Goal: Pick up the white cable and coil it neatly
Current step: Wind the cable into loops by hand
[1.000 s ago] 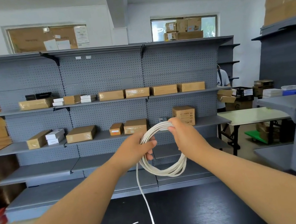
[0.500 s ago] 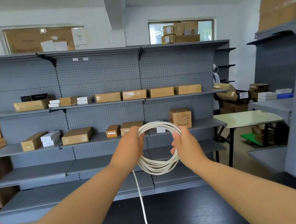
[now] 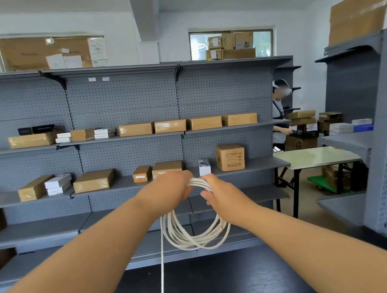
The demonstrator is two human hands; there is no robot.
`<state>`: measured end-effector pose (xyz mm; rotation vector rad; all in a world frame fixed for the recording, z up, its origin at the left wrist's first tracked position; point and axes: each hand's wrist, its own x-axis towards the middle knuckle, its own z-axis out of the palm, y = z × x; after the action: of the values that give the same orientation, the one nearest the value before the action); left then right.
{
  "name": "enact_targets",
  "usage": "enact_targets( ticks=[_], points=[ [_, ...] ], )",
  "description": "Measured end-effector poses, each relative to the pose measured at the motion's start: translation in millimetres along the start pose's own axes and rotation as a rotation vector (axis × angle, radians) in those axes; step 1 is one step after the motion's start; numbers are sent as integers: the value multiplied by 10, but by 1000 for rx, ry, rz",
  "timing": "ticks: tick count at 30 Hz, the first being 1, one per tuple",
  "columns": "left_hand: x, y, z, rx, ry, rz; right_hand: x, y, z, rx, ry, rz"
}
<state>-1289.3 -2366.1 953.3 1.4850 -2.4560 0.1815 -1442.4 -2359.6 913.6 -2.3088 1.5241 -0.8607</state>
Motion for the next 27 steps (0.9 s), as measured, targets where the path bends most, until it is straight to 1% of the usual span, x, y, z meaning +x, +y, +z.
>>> enact_targets(
  ticks=[3,6,9,11,14,16,19,21,23,25,27],
  points=[
    [-18,-49,48,-61,32,2,-8,-19,-2,-9,26,-11],
    [-54,-88,97,-304,58,-41,-22,-44,-22,-59,59,-37],
    [-81,-134,143,-506,34,-104,-24,-35,-53,-72,101,-45],
    [-129,-158,158,-617,5,-137,-8,-9,-90,-28,143,-6],
    [-192,-188,193,-857,-7,-190,22,40,-115,66,221,61],
    [-204,-172,217,-960,32,-228,37,57,-90,128,283,92],
    [-189,-98,256,-1051,151,-263,47,57,-18,235,375,138],
    [-184,-25,271,-1004,229,-263,39,35,30,315,424,151],
    [-170,16,301,-846,322,-237,24,14,70,380,447,162],
    [-162,11,333,-696,395,-213,2,-4,95,443,429,191],
    [-153,-15,346,-596,426,-208,-17,-8,82,496,362,218]
  ],
)
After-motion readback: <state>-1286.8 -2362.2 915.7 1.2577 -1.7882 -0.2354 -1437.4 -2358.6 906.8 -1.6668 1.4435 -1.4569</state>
